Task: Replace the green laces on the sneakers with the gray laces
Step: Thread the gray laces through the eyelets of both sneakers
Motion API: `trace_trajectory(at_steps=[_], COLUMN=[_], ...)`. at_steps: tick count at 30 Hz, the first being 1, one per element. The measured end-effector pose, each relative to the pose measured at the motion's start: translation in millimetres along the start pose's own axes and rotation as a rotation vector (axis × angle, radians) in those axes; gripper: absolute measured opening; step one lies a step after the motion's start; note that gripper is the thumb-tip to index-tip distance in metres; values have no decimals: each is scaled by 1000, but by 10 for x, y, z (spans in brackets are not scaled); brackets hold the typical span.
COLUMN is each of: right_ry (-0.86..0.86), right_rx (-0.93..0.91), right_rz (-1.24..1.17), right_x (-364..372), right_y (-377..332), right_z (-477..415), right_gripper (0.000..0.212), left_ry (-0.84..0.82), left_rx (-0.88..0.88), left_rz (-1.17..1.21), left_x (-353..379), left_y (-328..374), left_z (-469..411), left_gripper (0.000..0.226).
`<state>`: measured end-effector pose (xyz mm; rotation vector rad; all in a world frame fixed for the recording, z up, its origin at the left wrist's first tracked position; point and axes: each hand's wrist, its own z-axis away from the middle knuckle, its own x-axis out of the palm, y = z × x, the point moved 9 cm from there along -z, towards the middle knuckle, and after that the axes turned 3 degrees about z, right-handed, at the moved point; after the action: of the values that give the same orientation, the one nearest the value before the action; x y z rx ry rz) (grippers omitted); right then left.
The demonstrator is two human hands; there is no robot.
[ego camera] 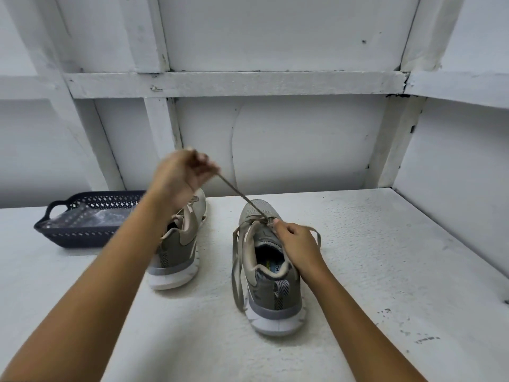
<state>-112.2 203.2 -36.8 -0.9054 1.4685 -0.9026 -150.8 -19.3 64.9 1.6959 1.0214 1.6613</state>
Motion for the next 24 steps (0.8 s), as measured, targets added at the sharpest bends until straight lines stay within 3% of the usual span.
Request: trace_trajectory(at_steps=[3,5,8,11,14,18,22,24], right_ry=[-7,-11,-14,-23,-15,-14,-15,-12], right_rx=[4,10,11,15,8,16,28,27], right_rz=[8,29,39,28,56,81,79,75], right_x=[21,20,16,18,0,1,1,-6], right_y=[-7,-7,-2,-9,-30,-23,-19,-23], right_z=[23,28,24,31,35,23,16,18], right_gripper=[47,47,42,43,45,43,44,46], left_ry=[204,247,-56,-419,-562,-513,-493,-468], left_rx=[88,79,45,73,2,-17,-12,-10], left_rz=[-161,-637,-1430,-1872,-2019,-2092,-2014,-1855], left_x=[-362,-391,0,431,589,607,578,568], left_y=[422,493,108,-566,-1130,-1307,-1305,-1209], left_z=[-48,-47,-49,-29,-99,-207,-218,-204], left_gripper=[30,22,17,33,25,28,21,13])
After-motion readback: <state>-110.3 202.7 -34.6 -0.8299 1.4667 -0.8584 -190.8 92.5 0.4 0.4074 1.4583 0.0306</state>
